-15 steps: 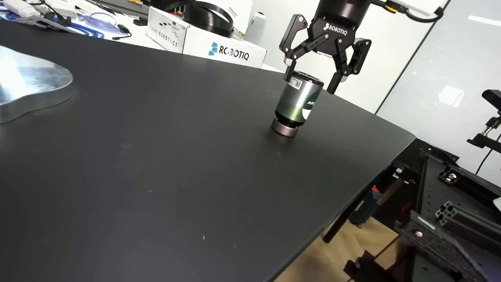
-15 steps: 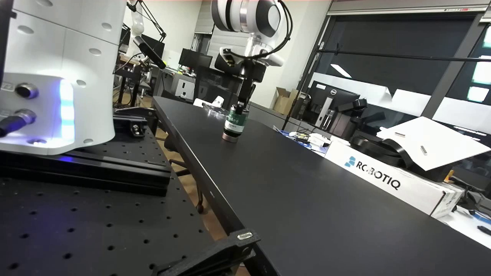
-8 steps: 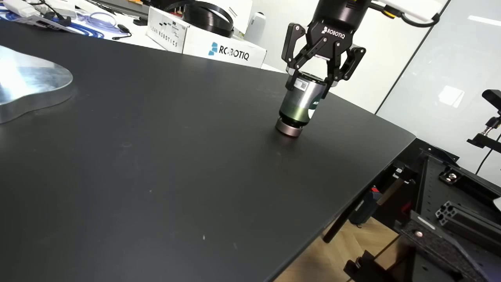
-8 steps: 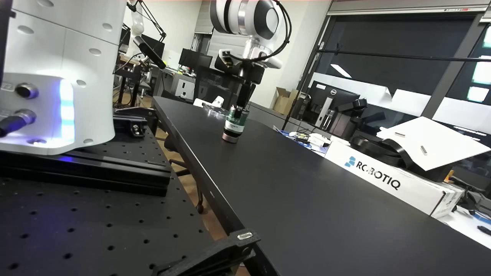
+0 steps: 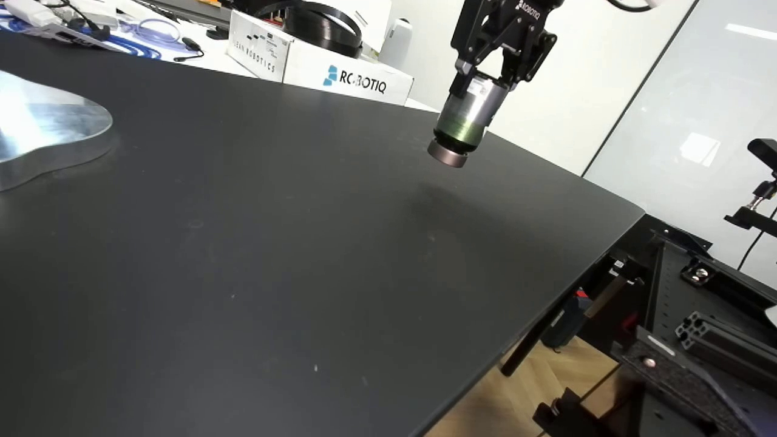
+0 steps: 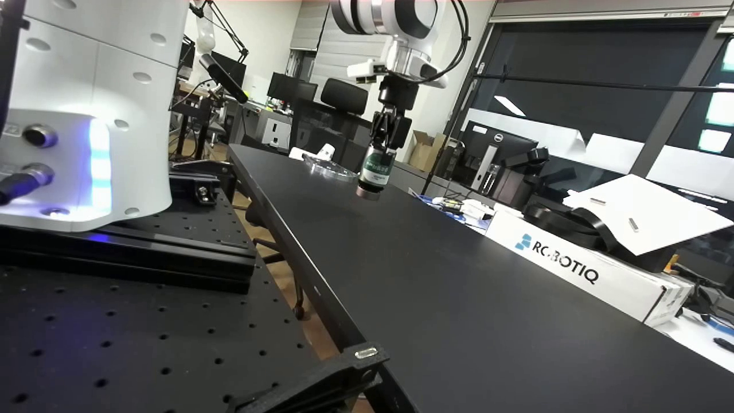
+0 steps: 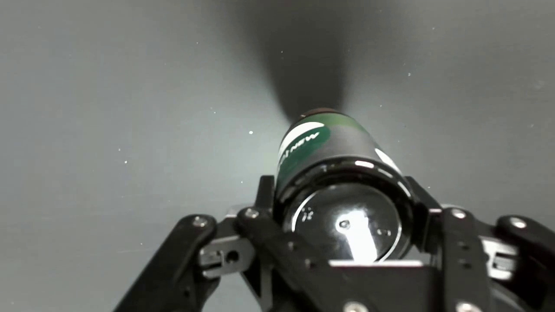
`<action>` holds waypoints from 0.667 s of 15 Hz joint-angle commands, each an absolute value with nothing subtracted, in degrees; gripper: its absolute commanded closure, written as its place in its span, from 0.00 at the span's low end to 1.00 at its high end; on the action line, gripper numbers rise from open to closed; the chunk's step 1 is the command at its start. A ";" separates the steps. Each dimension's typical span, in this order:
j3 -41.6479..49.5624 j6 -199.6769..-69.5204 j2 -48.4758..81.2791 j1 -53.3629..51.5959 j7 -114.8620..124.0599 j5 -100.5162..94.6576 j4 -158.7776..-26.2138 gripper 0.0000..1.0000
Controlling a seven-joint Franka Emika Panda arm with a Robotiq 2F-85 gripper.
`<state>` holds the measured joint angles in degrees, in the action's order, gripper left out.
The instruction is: Move the bottle forward then to the left then twist it ninety degrees.
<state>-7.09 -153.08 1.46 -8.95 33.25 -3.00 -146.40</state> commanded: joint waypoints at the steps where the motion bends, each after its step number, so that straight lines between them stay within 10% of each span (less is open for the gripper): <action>1: -7.74 -148.02 -0.55 -8.67 17.32 3.25 -144.38 0.55; 8: -6.94 -140.10 -0.41 -7.64 -2.63 5.80 -141.23 0.55; 9: -6.79 -139.33 -0.40 -7.35 -3.76 5.80 -140.79 0.30; 10: -6.80 -139.57 -0.30 -7.32 -3.73 5.76 -140.89 0.30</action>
<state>-6.66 -139.70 -0.28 -7.45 -3.76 5.77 -140.95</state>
